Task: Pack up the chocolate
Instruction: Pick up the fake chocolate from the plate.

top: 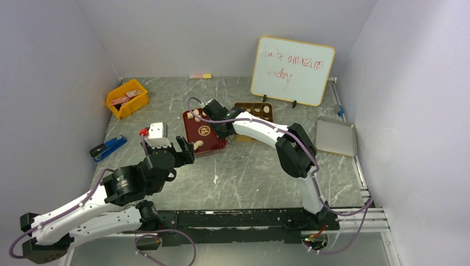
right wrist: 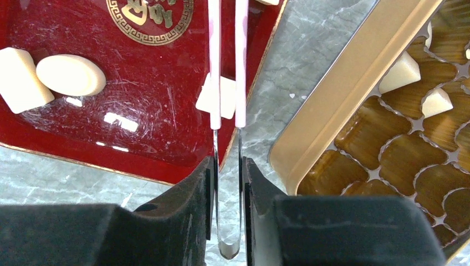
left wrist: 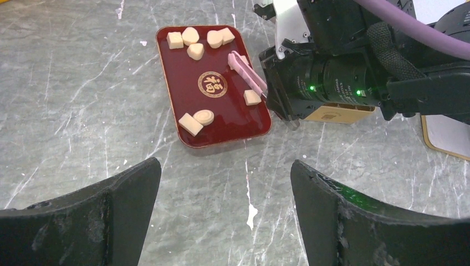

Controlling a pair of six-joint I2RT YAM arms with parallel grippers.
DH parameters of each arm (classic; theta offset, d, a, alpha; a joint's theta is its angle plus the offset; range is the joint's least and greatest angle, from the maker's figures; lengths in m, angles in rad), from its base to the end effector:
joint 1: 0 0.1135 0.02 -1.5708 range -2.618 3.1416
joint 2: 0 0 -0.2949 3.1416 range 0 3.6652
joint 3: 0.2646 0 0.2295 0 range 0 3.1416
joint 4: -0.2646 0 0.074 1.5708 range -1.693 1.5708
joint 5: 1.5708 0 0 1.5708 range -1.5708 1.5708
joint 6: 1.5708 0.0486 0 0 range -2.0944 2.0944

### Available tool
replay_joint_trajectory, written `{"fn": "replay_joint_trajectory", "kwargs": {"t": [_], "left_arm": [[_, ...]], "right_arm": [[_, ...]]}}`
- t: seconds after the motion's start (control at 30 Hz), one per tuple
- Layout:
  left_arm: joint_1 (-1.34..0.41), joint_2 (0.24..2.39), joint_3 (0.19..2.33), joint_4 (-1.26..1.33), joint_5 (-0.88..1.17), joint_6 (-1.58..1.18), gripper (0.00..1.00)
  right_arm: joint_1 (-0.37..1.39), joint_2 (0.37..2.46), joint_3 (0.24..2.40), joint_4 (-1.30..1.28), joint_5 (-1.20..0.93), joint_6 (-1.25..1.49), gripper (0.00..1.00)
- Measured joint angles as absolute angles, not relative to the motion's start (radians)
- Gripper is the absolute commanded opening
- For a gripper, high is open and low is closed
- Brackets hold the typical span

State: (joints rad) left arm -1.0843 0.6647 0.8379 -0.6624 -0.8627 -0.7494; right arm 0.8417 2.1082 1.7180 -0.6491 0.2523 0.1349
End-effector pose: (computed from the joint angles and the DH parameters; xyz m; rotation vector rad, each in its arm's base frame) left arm 0.0742 -0.0614 0.3431 -0.1936 1.8874 -0.3596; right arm 0.3155 0.3350 0.2337 -0.8023 2.4300 0.0401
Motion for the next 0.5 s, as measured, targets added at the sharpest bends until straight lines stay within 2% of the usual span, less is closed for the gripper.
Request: {"fn": "replay_joint_trajectory", "kwargs": {"t": [0.27,0.5], "left_arm": [[-1.084,0.665,0.838,-0.662,-0.862,-0.749,0.91],[-1.084,0.666,0.838,-0.662,-0.862,-0.749,0.91]], "right_arm": [[0.847,2.107,1.713,-0.649,0.249,0.135,0.15],[0.87,2.047,1.65,-0.65,0.234,0.135,0.16]]}}
